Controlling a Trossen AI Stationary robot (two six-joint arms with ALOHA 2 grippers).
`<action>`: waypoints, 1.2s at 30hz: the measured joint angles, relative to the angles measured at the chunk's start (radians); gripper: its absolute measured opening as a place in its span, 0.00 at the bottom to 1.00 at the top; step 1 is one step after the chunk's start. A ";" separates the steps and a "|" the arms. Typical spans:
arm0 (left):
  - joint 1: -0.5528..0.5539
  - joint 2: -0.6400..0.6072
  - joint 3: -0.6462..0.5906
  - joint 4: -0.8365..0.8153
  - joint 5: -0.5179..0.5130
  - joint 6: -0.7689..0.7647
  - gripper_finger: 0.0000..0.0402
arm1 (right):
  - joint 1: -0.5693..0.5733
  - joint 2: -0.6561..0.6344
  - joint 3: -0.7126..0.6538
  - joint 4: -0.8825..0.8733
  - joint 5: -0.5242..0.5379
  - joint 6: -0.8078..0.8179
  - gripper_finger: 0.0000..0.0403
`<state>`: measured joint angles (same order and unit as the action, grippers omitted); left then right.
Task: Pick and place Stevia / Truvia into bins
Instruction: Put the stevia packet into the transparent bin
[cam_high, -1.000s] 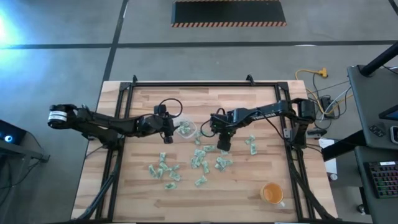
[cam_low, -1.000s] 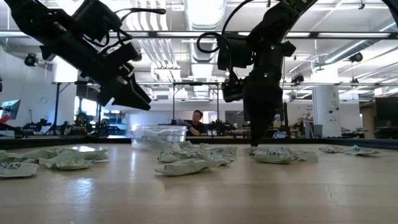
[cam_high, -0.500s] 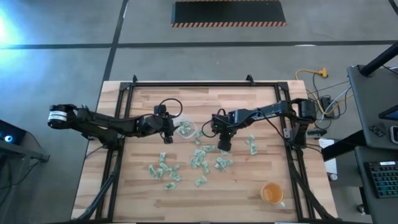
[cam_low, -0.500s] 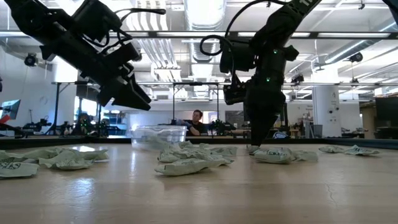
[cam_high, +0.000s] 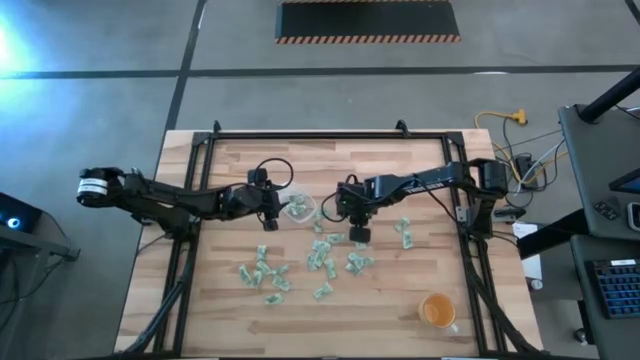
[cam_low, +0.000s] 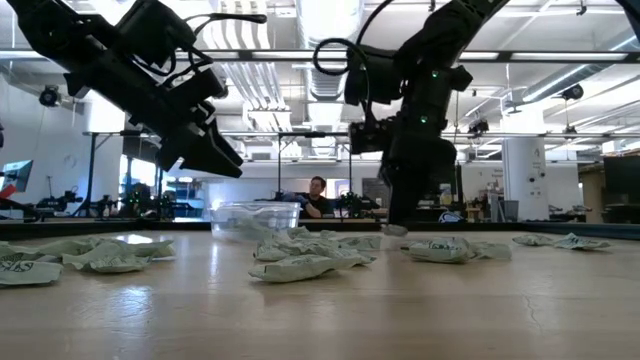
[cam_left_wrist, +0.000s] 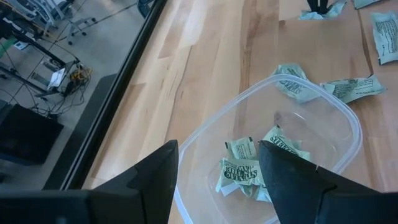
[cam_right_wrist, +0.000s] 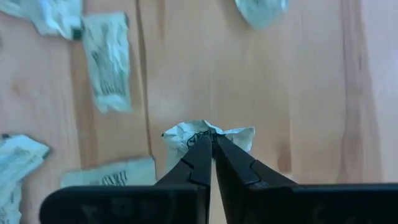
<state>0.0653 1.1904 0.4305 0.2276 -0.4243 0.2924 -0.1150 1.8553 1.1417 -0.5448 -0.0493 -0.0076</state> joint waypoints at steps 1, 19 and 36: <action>0.000 0.000 0.000 0.000 0.000 0.000 0.51 | 0.001 0.000 0.005 0.008 0.000 -0.014 0.02; -0.001 -0.011 0.001 -0.113 0.000 -0.039 0.51 | 0.008 0.001 0.080 0.383 0.056 -0.343 0.02; -0.119 -0.240 0.014 -0.399 0.015 -0.390 0.51 | 0.006 0.011 0.075 0.584 0.043 -0.511 0.02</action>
<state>-0.0542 0.9503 0.4442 -0.1718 -0.4089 -0.0978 -0.1093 1.8668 1.2167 0.0394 -0.0059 -0.5182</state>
